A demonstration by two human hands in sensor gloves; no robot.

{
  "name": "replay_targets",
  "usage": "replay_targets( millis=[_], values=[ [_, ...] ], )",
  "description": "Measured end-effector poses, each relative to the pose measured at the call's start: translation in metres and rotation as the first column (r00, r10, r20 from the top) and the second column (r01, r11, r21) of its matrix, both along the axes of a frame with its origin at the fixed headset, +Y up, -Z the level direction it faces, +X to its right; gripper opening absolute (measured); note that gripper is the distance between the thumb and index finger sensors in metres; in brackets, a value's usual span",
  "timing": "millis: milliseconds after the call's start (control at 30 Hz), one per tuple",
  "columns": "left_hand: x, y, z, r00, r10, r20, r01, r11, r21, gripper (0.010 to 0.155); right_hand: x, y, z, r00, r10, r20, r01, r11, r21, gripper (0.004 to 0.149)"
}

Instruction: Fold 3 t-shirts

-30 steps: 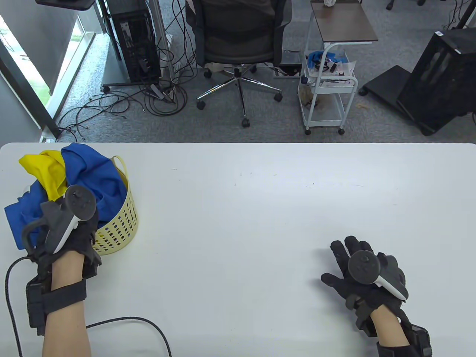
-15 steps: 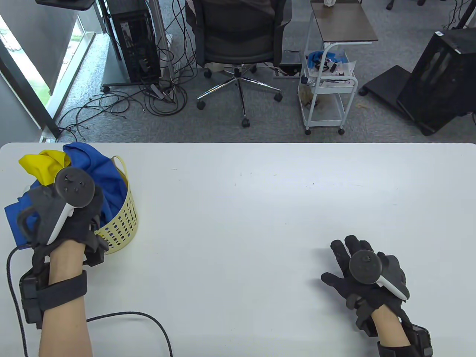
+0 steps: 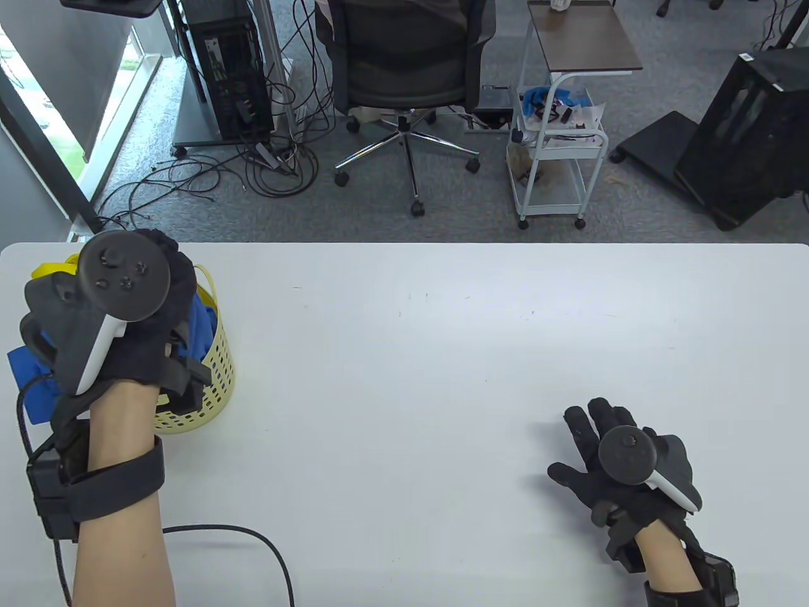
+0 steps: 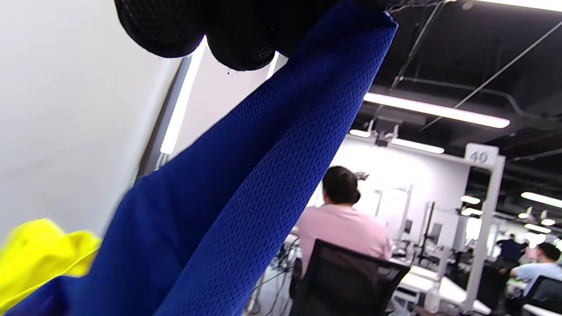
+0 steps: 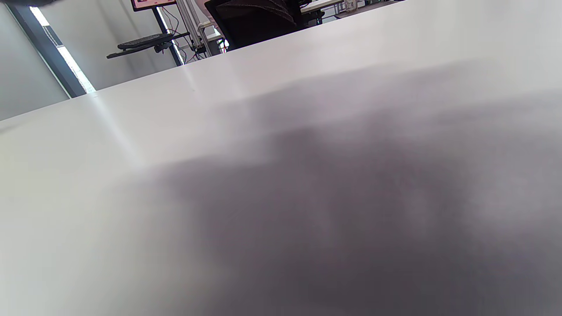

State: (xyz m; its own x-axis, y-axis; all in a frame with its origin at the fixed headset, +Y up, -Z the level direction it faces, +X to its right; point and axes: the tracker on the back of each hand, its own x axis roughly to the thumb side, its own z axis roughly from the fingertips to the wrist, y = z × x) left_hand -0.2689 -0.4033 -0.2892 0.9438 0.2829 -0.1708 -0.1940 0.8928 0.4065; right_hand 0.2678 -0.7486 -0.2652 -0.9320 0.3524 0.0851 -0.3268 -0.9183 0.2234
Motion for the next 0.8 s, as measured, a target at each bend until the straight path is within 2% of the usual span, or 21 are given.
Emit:
replay_targets(
  millis=[400, 600, 800],
  values=[
    [0.043, 0.059, 0.023, 0.991, 0.044, 0.123, -0.059, 0.991, 0.120, 0.042, 0.001, 0.000, 0.000, 1.000, -0.008, -0.002, 0.008, 1.000, -0.005, 0.084],
    [0.069, 0.079, 0.030, 0.975, 0.083, 0.205, -0.114, 0.983, 0.144, 0.042, 0.001, 0.001, 0.001, 1.000, -0.007, -0.002, 0.007, 1.000, -0.001, 0.084],
    [0.109, 0.095, 0.037, 0.954, 0.083, 0.289, -0.134, 0.978, 0.161, 0.043, 0.002, 0.001, 0.001, 1.000, -0.010, -0.001, 0.010, 1.000, 0.000, 0.084]
  ],
)
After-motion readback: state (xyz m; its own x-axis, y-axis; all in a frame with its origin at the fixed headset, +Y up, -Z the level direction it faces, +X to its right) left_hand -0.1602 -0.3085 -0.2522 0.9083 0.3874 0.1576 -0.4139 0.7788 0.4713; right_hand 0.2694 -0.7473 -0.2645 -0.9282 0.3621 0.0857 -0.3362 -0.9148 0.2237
